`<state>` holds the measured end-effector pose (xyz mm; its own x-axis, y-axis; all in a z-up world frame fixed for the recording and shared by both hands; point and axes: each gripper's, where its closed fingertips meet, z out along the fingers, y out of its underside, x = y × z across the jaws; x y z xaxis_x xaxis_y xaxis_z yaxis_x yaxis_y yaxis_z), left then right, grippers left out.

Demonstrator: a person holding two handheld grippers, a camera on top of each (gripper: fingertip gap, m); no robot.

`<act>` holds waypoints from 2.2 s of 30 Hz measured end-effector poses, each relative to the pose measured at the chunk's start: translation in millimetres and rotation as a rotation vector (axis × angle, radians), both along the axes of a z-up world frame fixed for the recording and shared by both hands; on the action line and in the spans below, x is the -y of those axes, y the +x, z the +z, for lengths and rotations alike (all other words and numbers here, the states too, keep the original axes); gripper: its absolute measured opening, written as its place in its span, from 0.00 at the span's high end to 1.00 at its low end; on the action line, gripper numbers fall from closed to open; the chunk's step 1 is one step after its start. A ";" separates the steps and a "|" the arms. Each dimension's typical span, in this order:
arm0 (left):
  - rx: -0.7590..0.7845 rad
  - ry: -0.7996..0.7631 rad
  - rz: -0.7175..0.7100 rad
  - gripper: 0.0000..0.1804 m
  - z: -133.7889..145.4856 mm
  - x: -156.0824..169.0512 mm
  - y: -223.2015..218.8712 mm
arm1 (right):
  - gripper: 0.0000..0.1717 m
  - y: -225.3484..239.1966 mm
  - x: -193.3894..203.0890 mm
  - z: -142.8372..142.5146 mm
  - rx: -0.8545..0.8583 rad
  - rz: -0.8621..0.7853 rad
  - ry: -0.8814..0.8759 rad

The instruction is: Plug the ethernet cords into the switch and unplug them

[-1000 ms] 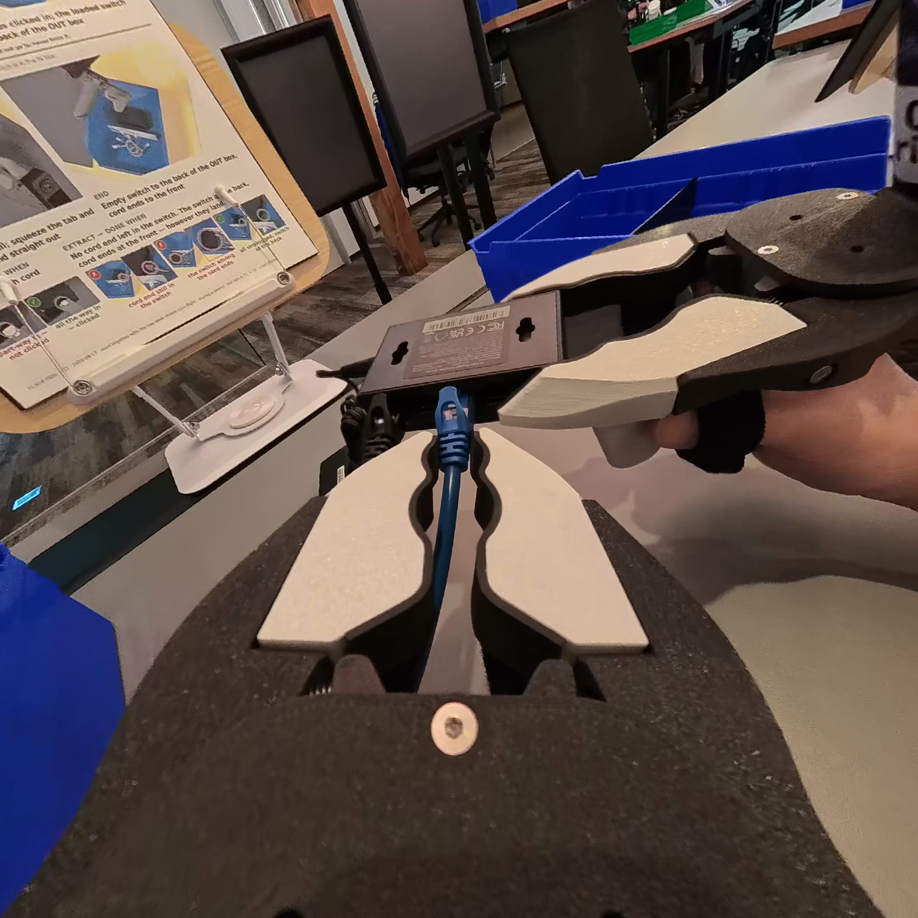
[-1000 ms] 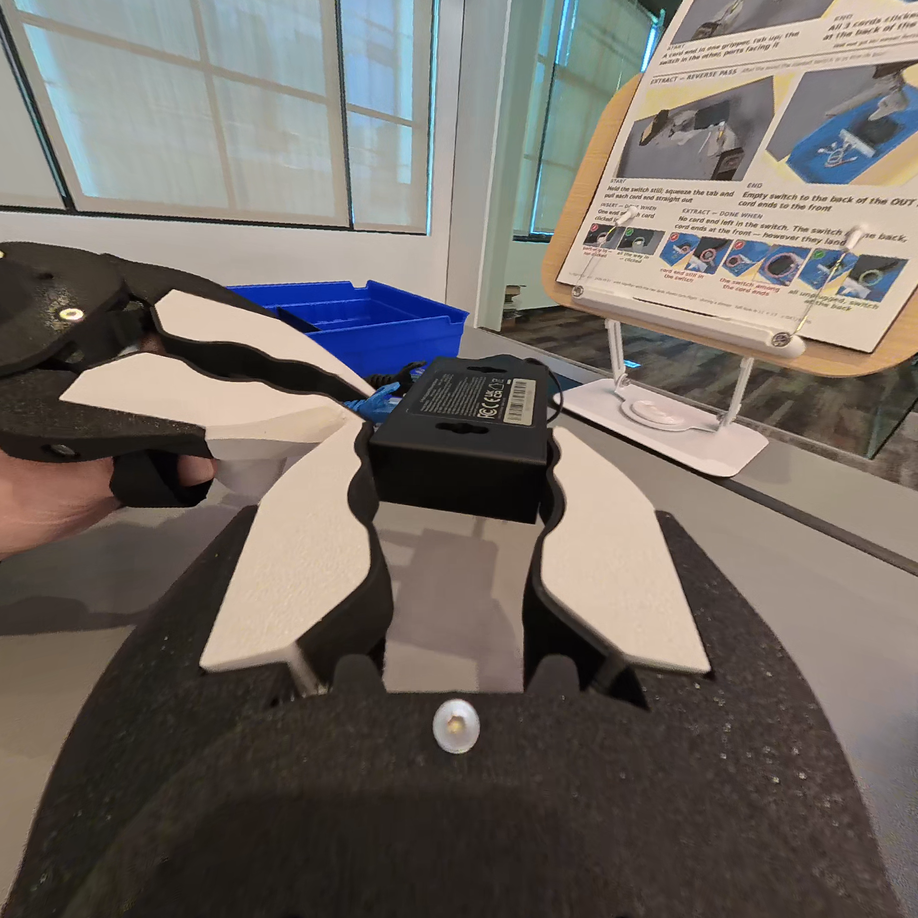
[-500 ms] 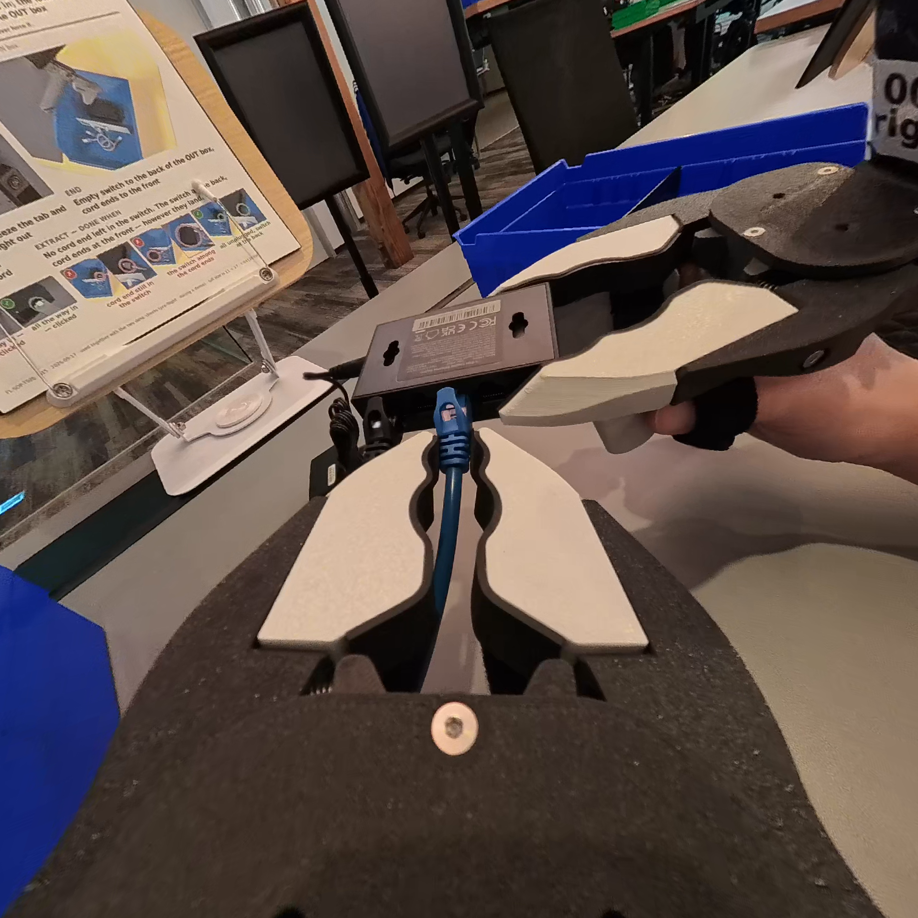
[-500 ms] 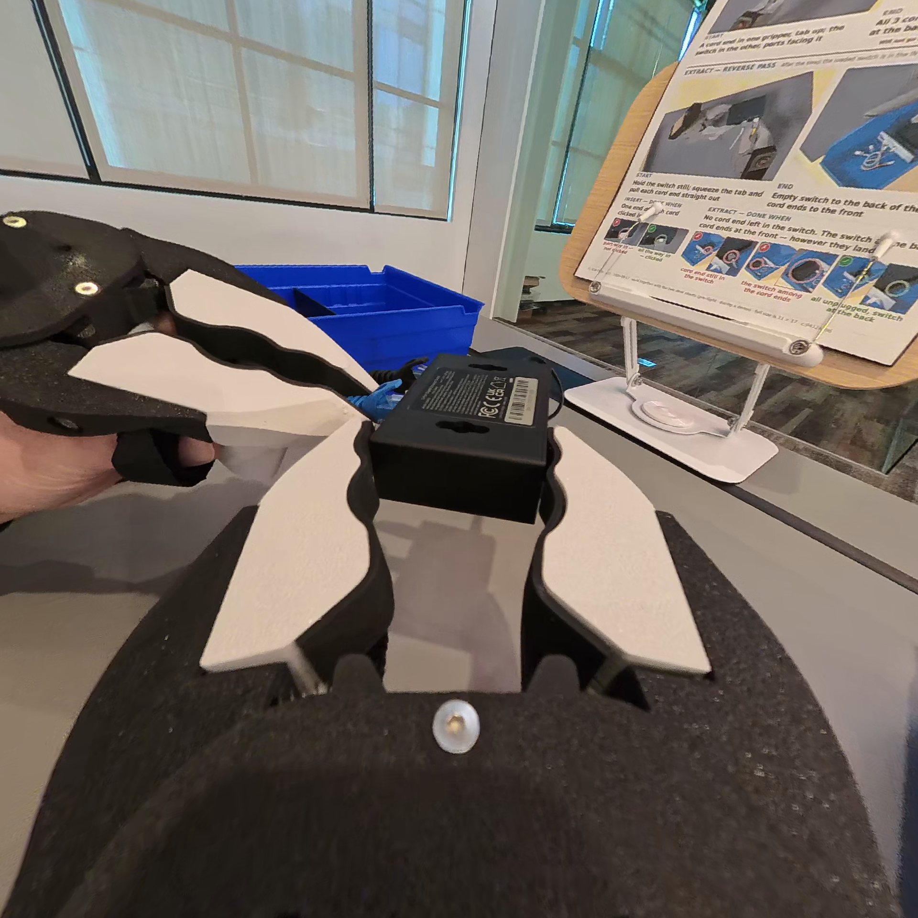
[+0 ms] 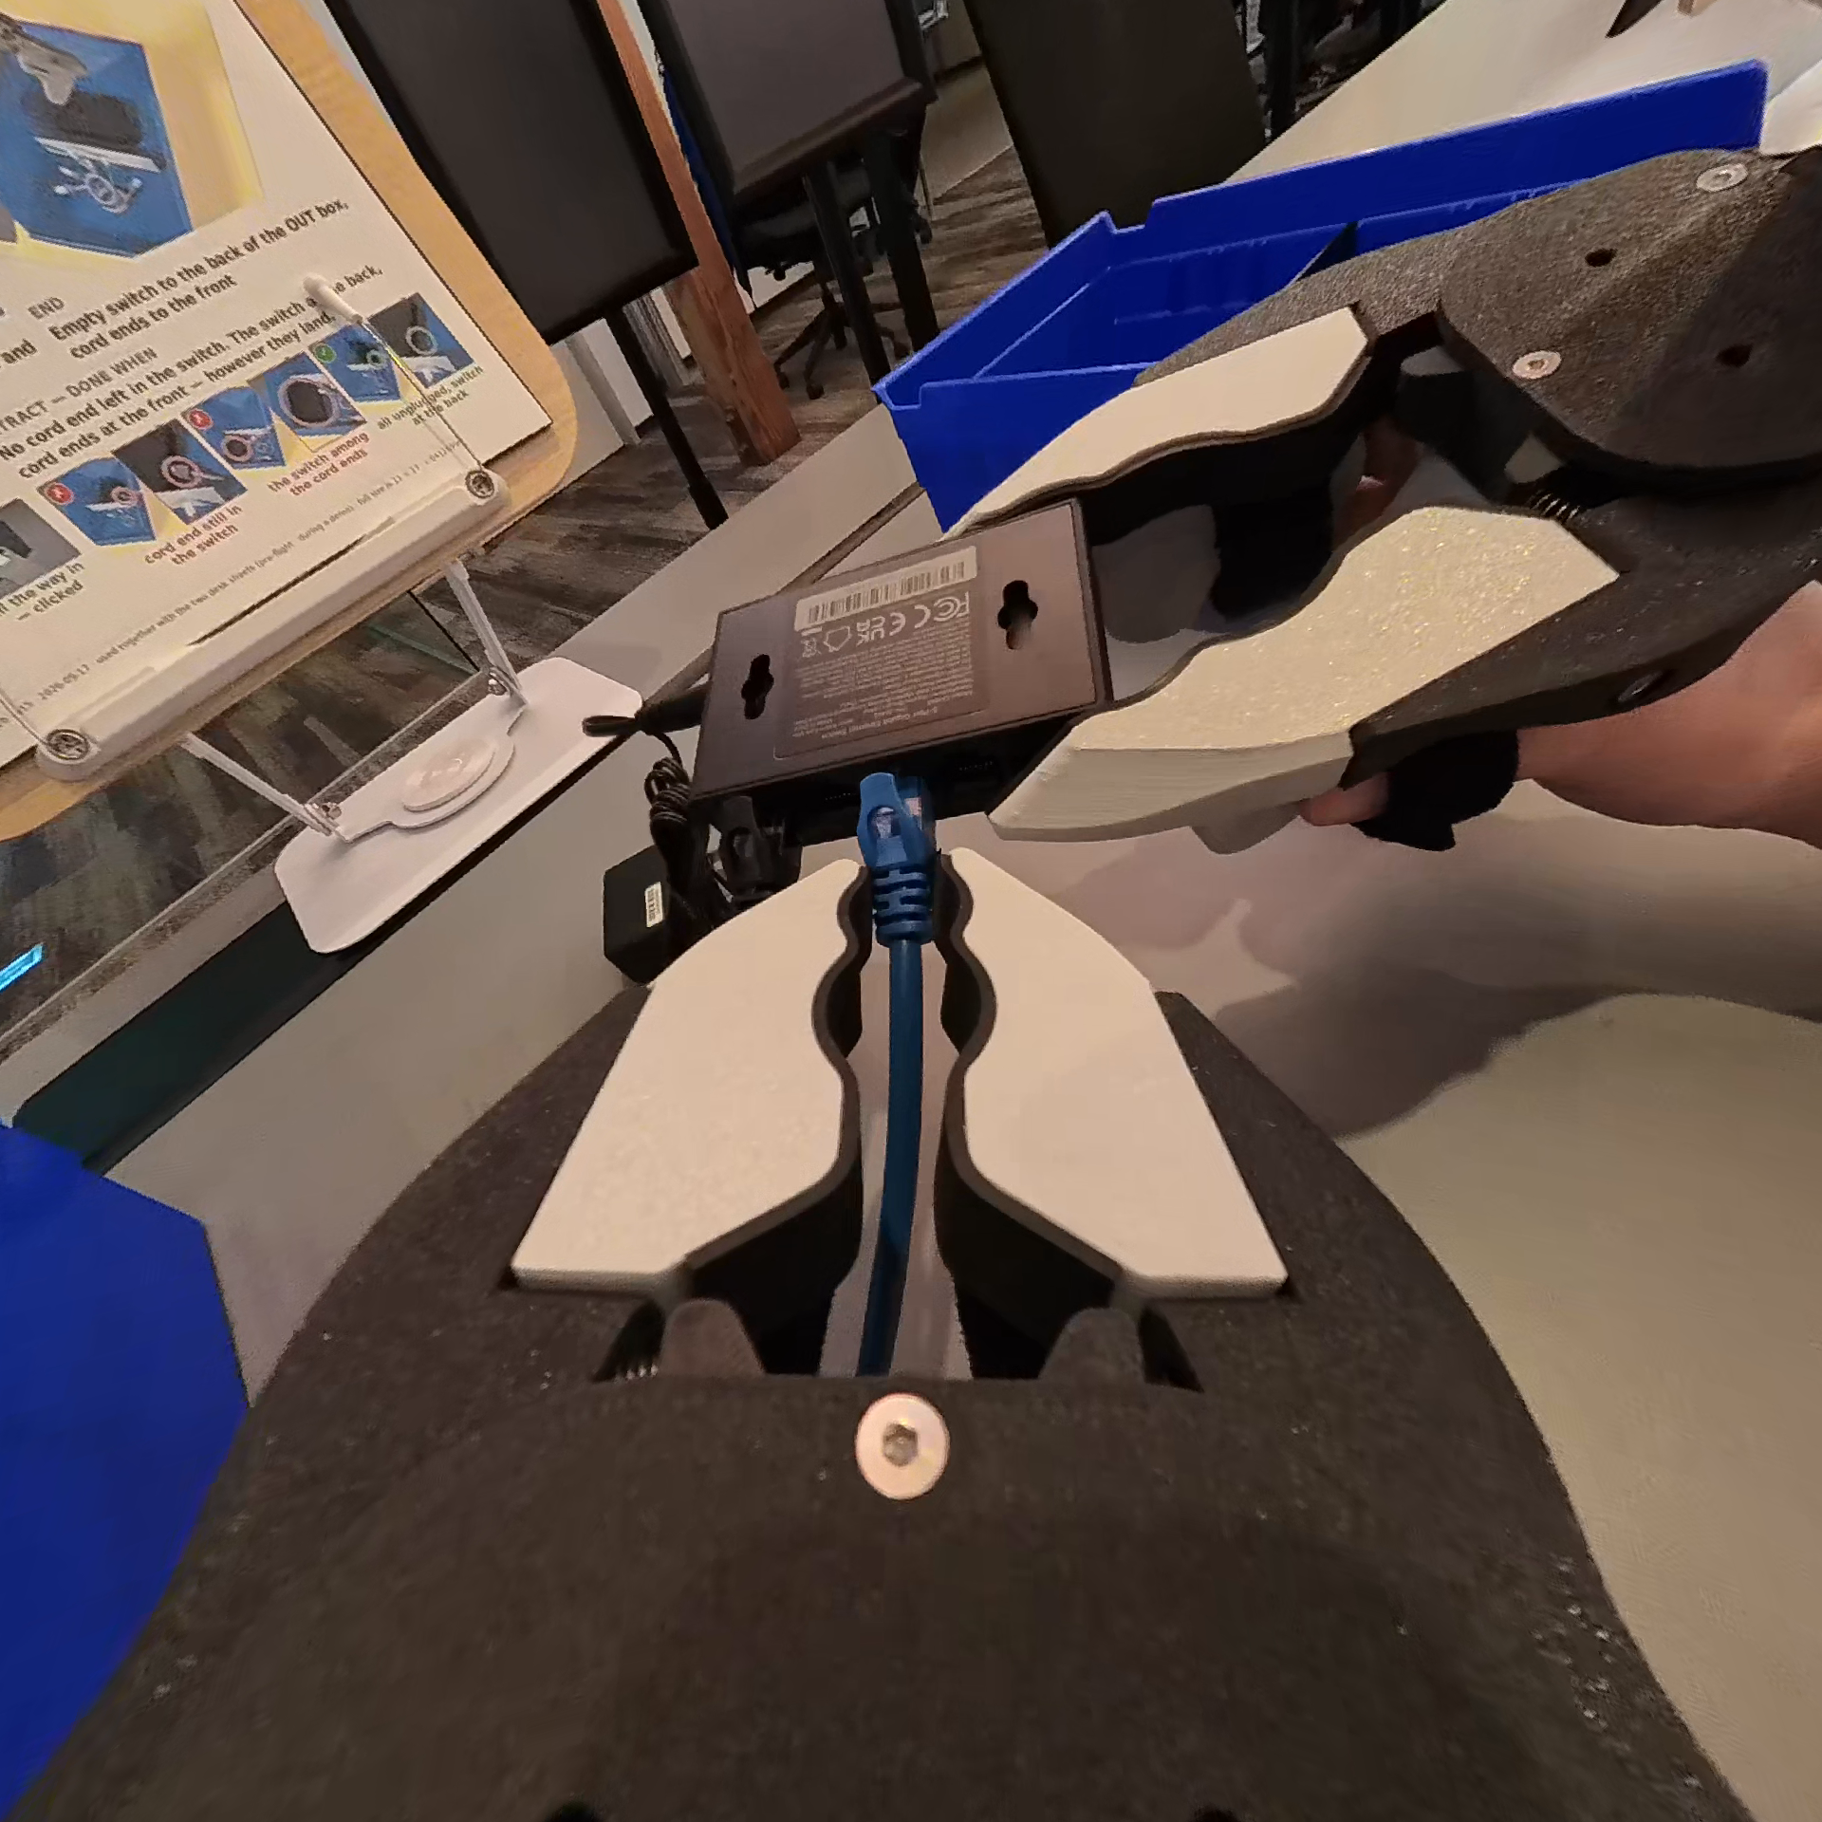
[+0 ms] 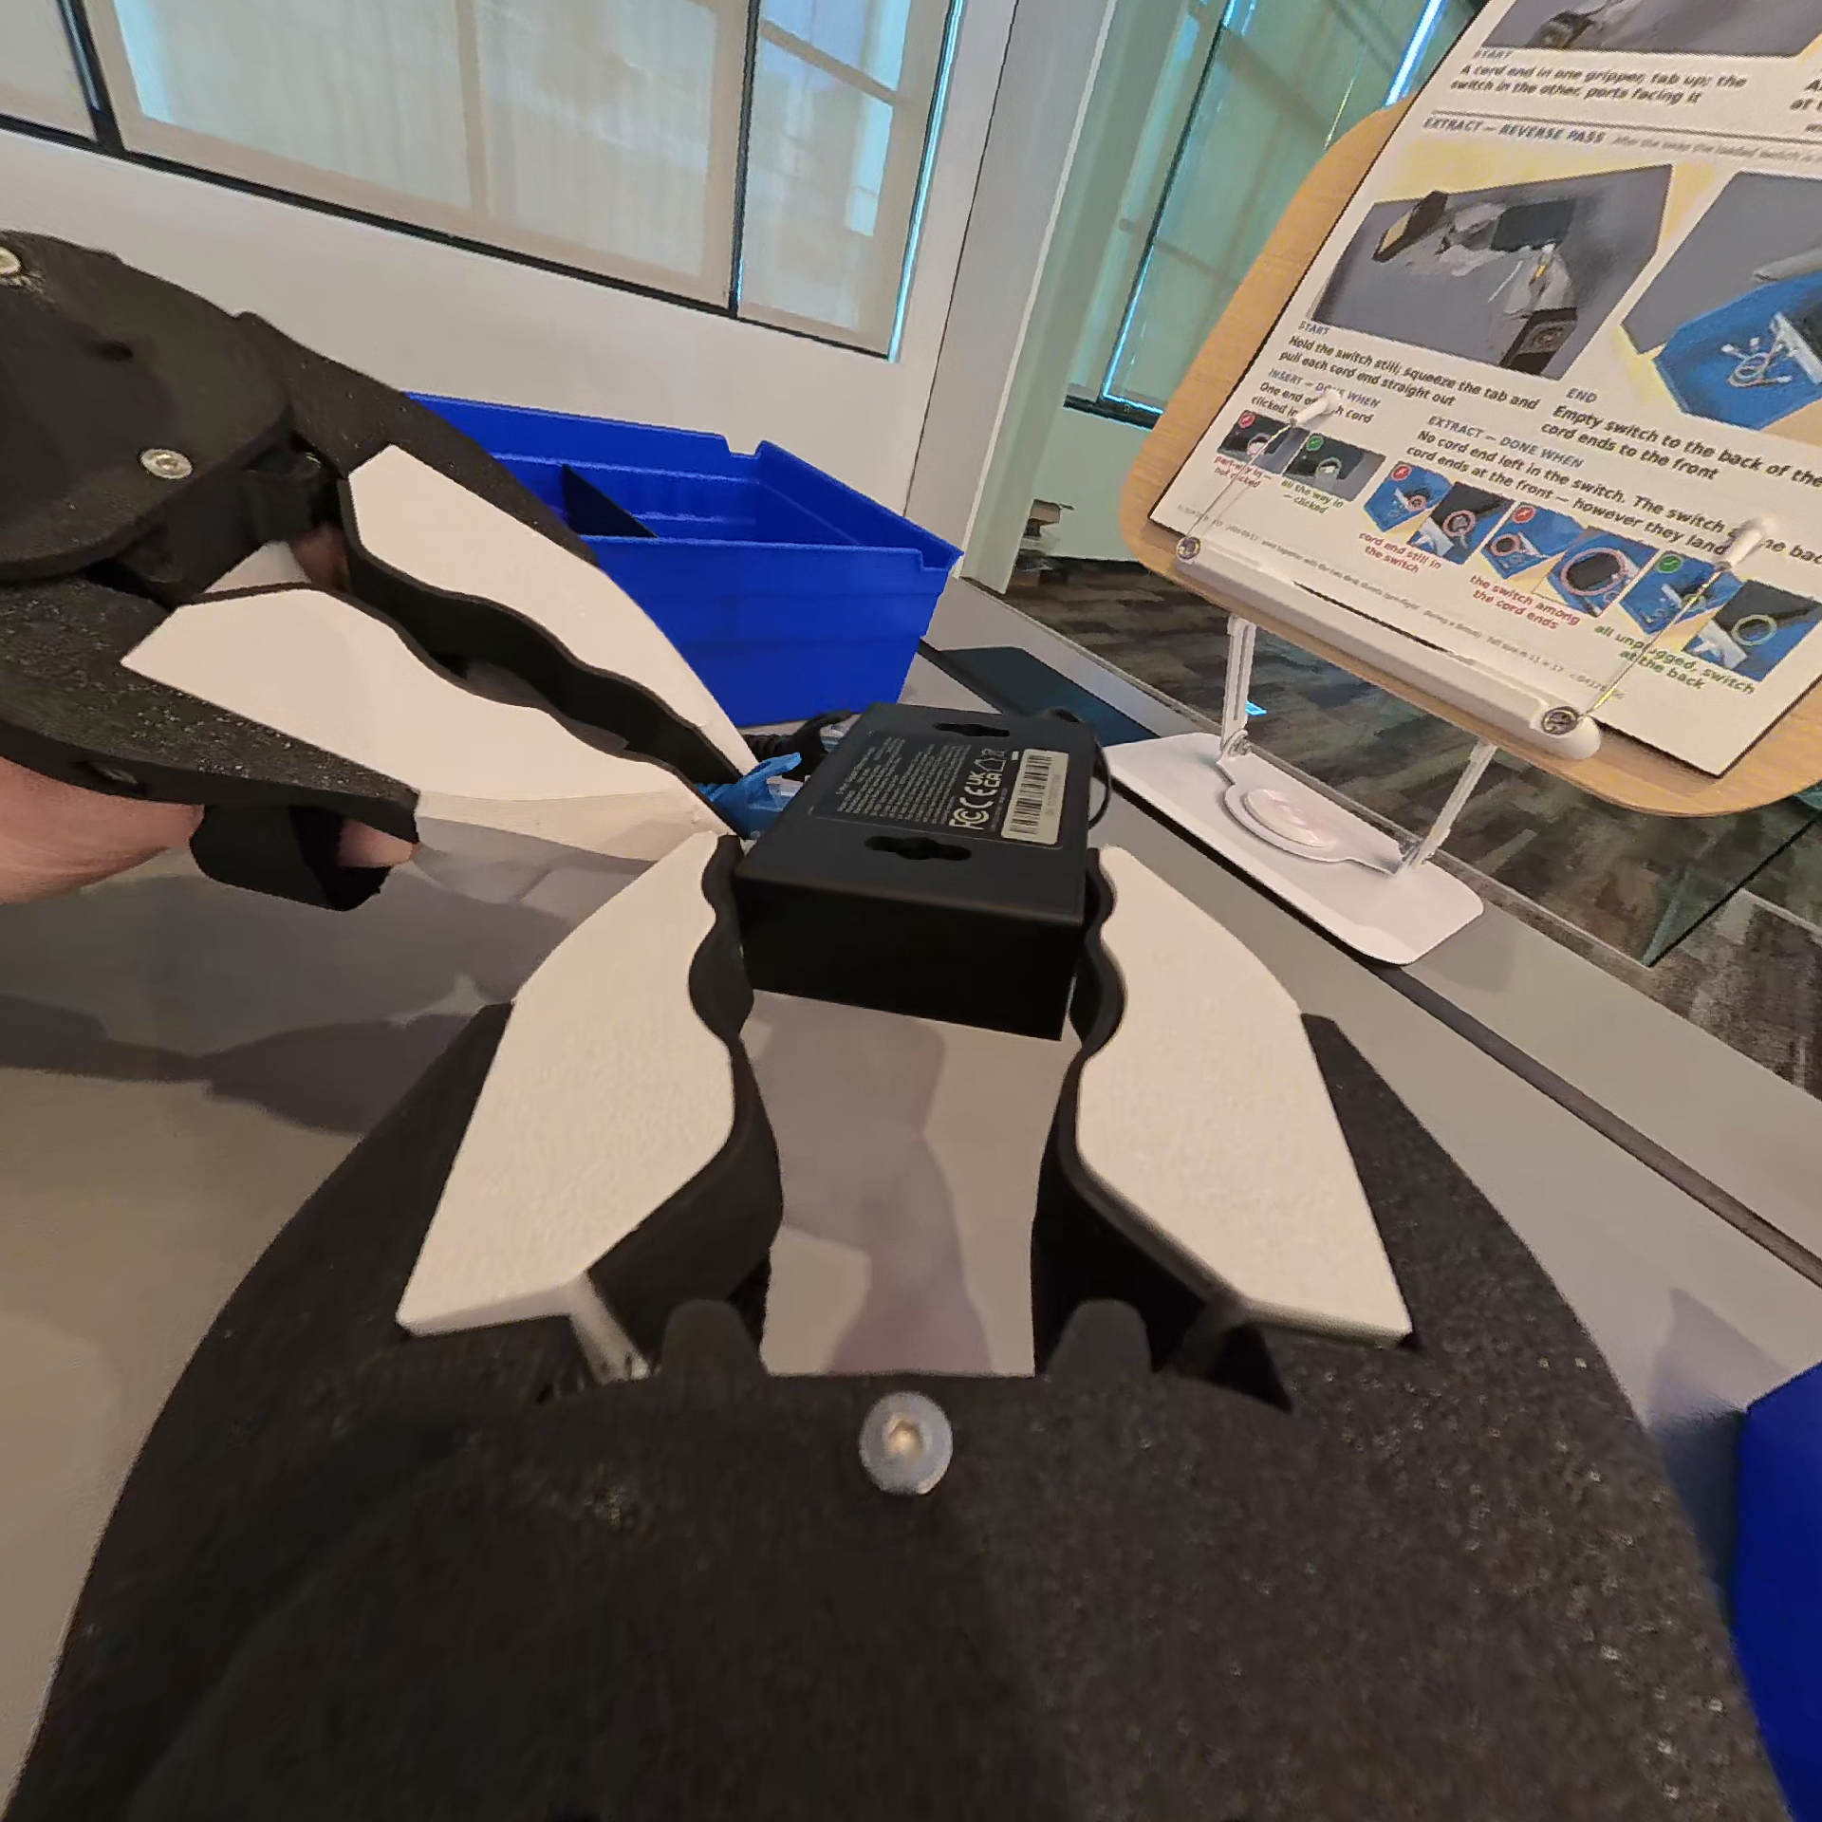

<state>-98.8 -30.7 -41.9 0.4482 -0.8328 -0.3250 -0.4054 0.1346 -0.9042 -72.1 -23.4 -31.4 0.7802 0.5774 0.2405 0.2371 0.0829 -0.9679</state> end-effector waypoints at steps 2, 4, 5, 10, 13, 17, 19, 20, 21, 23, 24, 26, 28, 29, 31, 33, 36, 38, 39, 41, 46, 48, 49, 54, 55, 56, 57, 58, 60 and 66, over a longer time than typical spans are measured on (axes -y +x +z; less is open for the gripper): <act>-0.018 0.000 -0.001 0.94 -2.3 0.1 0.0 | 0.63 -0.1 0.2 -1.6 0.013 0.000 -0.003; -0.038 -0.006 -0.004 0.94 -5.8 0.4 0.6 | 0.63 0.1 0.7 -4.1 0.032 0.003 -0.007; -0.043 -0.010 -0.006 0.94 -7.0 0.6 0.9 | 0.63 0.3 1.1 -4.7 0.038 0.004 -0.013; -0.076 -0.036 -0.006 0.94 -15.0 0.3 2.2 | 0.63 1.4 2.4 -10.5 0.084 0.005 -0.021; -0.075 -0.042 -0.003 0.94 -16.2 0.0 2.2 | 0.63 0.8 1.9 -12.1 0.089 0.004 -0.025; -0.084 -0.038 0.001 0.94 -18.0 -1.5 2.0 | 0.63 0.1 0.5 -14.9 0.094 -0.008 -0.029; -0.079 -0.041 -0.001 0.94 -17.8 -1.2 2.3 | 0.63 0.1 0.8 -14.5 0.097 -0.008 -0.027; -0.070 -0.042 -0.003 0.94 -16.8 -1.0 2.3 | 0.63 0.3 1.0 -13.8 0.087 -0.005 -0.025; -0.068 -0.041 -0.003 0.94 -16.3 -1.0 2.1 | 0.63 0.2 1.1 -13.6 0.081 -0.004 -0.020; -0.062 -0.046 0.001 0.94 -17.3 -2.7 3.8 | 0.63 2.4 -0.9 -12.4 0.086 -0.025 -0.001; -0.076 -0.046 0.006 0.94 -19.7 -4.8 4.7 | 0.63 3.3 -3.0 -12.9 0.064 -0.035 -0.001; -0.127 -0.029 0.012 0.94 -26.3 -6.7 6.6 | 0.63 5.9 -5.8 -13.9 -0.003 -0.043 -0.006; -0.151 0.006 0.020 0.91 -29.2 -5.0 9.0 | 0.63 8.0 -7.0 -11.1 -0.034 -0.045 -0.018; -0.153 0.034 0.030 0.90 -27.6 -4.2 9.7 | 0.63 10.1 -7.4 -11.7 -0.029 -0.052 -0.022; -0.146 0.069 0.036 0.91 -23.5 -2.9 10.5 | 0.63 14.5 -7.9 -17.4 -0.014 -0.059 -0.049; -0.124 0.044 0.032 0.91 -21.5 -2.5 9.6 | 0.63 19.0 -10.1 -21.8 -0.013 -0.072 -0.085; -0.056 -0.046 0.023 0.88 -16.6 -3.2 4.9 | 0.63 24.9 -14.5 -28.8 -0.043 -0.093 -0.136; 0.005 -0.114 0.006 0.87 -10.7 -2.7 1.8 | 0.64 28.4 -16.7 -31.4 -0.068 -0.107 -0.159; 0.031 -0.150 -0.003 0.87 -8.5 -2.4 0.0 | 0.64 30.5 -17.7 -31.9 -0.076 -0.116 -0.167; 0.061 -0.209 -0.007 0.85 -6.9 -4.4 -4.4 | 0.64 35.1 -19.0 -31.2 -0.097 -0.135 -0.170; 0.140 -0.342 -0.002 0.81 -4.5 -11.6 -13.9 | 0.64 44.7 -18.9 -22.9 -0.186 -0.131 -0.154; 0.153 -0.346 0.011 0.81 -2.3 -15.5 -17.4 | 0.64 47.4 -21.5 -27.9 -0.208 -0.127 -0.177; 0.151 -0.334 0.025 0.81 -1.5 -18.1 -19.4 | 0.64 48.5 -23.3 -31.4 -0.196 -0.134 -0.185; 0.145 -0.323 0.051 0.82 -0.3 -22.9 -23.0 | 0.64 45.5 -28.3 -53.4 -0.093 -0.152 -0.281; 0.145 -0.329 0.055 0.82 -1.5 -23.6 -23.9 | 0.64 45.1 -28.3 -59.3 -0.060 -0.163 -0.306; 0.145 -0.337 0.059 0.82 -2.8 -24.4 -25.0 | 0.64 44.9 -27.7 -67.7 -0.022 -0.173 -0.351; 0.145 -0.345 0.060 0.82 -3.9 -25.0 -25.7 | 0.64 46.6 -28.0 -74.9 0.012 -0.197 -0.386; 0.145 -0.352 0.061 0.82 -4.6 -25.4 -26.4 | 0.64 47.7 -28.2 -79.3 0.038 -0.216 -0.401; 0.149 -0.363 0.064 0.82 -4.9 -26.2 -27.5 | 0.64 49.3 -27.4 -91.4 0.083 -0.245 -0.475; 0.158 -0.351 0.065 0.82 -0.2 -27.0 -28.7 | 0.64 54.8 -26.3 -110.3 0.101 -0.302 -0.595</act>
